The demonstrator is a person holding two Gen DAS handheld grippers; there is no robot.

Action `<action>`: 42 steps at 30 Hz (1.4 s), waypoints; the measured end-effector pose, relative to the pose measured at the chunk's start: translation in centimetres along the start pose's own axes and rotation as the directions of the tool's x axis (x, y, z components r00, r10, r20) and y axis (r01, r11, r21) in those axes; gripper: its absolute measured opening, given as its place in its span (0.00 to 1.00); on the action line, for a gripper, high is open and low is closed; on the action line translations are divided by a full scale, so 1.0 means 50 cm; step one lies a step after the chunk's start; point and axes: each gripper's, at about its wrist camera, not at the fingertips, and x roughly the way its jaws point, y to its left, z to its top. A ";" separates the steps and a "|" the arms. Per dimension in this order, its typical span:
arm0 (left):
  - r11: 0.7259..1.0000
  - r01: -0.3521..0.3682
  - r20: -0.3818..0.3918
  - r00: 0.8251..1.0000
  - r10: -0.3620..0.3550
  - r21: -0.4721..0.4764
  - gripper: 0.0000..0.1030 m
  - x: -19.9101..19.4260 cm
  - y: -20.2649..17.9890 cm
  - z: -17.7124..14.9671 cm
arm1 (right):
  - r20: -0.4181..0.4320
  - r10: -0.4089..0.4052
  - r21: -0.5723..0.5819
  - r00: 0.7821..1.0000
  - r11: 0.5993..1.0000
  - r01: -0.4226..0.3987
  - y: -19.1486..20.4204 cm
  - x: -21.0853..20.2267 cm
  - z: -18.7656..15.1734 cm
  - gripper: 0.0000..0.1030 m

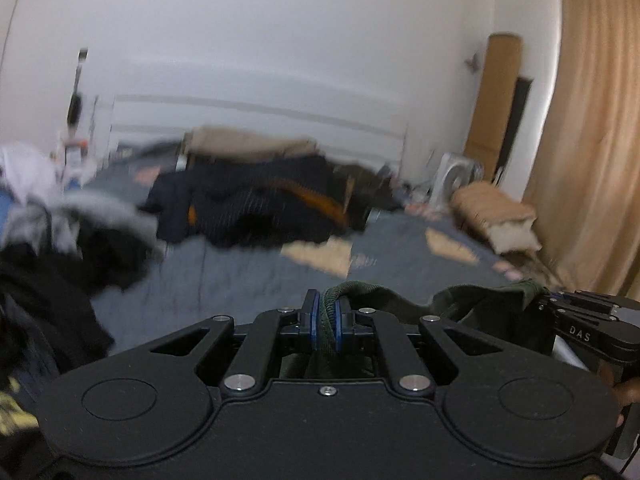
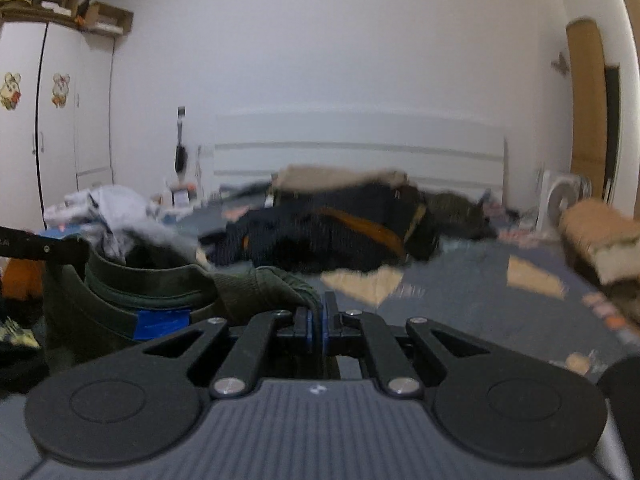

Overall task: Fold clothes
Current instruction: 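Lower the shirt flat onto the quilt and open both grippers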

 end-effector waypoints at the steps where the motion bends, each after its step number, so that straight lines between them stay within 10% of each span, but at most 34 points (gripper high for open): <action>1: 1.000 0.001 -0.021 1.000 -0.001 -0.012 0.08 0.020 0.013 -0.014 | -0.014 0.000 0.010 1.000 1.000 0.000 0.004 0.016 -0.019 0.04; 12: 1.000 -0.031 -0.109 0.994 0.030 -0.006 0.13 0.039 0.044 -0.099 | -0.056 -0.017 0.069 0.998 0.997 0.021 -0.012 0.062 -0.108 0.28; 16: 0.999 -0.032 -0.109 0.993 0.035 0.029 0.55 -0.007 0.031 -0.103 | -0.076 -0.007 0.046 0.997 0.999 0.010 -0.017 0.047 -0.107 0.48; 42: 0.987 -0.106 -0.046 0.994 0.101 -0.119 0.61 -0.267 -0.104 -0.344 | -0.236 0.061 0.146 0.970 0.989 -0.027 0.049 -0.242 -0.272 0.55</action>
